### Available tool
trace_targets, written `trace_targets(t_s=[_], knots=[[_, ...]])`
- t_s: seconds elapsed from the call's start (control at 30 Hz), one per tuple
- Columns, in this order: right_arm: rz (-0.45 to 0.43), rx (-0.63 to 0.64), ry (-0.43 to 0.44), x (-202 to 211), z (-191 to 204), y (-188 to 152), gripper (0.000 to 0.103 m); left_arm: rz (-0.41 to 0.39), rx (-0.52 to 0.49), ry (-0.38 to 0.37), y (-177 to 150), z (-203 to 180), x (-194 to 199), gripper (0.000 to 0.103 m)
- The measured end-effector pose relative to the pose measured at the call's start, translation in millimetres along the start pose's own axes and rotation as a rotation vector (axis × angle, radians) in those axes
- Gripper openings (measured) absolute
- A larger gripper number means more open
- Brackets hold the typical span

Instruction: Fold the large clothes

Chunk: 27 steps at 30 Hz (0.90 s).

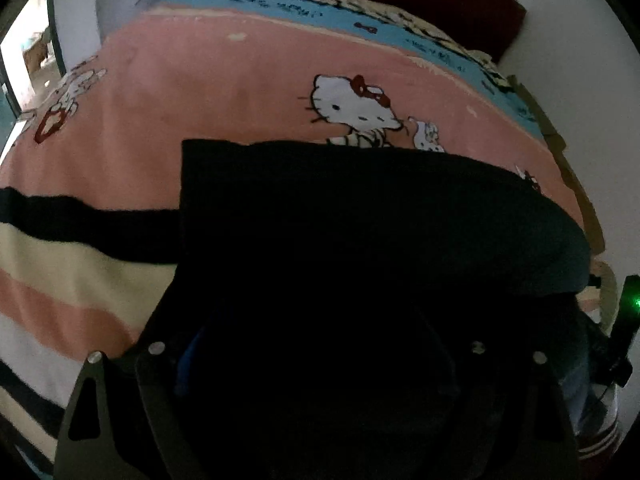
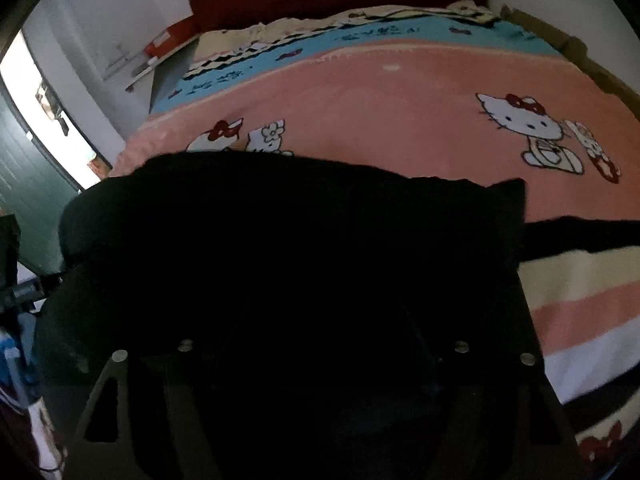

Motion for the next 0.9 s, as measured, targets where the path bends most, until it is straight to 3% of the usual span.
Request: trace_targets(t_s=[0.2,0.33,0.47,0.57,0.73,0.9], knots=[[-0.001,-0.011,-0.046,-6,-2,-1,0.081,-0.022,-0.025,0.076,-5,-8,8,0.095],[-0.015,0.022,-0.111,19,8,-7,0.081,-0.131,-0.098,0.135,-21,-18,51,0.094],[-0.121,0.080,-0.068,66,31,-25,0.081,-0.192,-0.139,0.086,-48,-30,83,0.094],[-0.140,0.095,0.008,80,49,-44,0.081,-0.197,-0.133,0.107,-64,-28,81,0.094],[-0.127,0.068,0.043,63,43,-62,0.086,-0.238,-0.129,0.126,-80,-20,63,0.095],[-0.127,0.076,0.020,45,30,-68,0.088,-0.263,-0.149,0.143,-81,-18,58,0.095]])
Point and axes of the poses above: each gripper's, at about its wrist camera, not at the fingertips, and x roughly against the way its jaws point, z to its left, y to its top, the point moved 5 cm from there along -x, roughly the way its jaws point, and after that the axes turned 2 degrees about z, right-handed, at the moved point
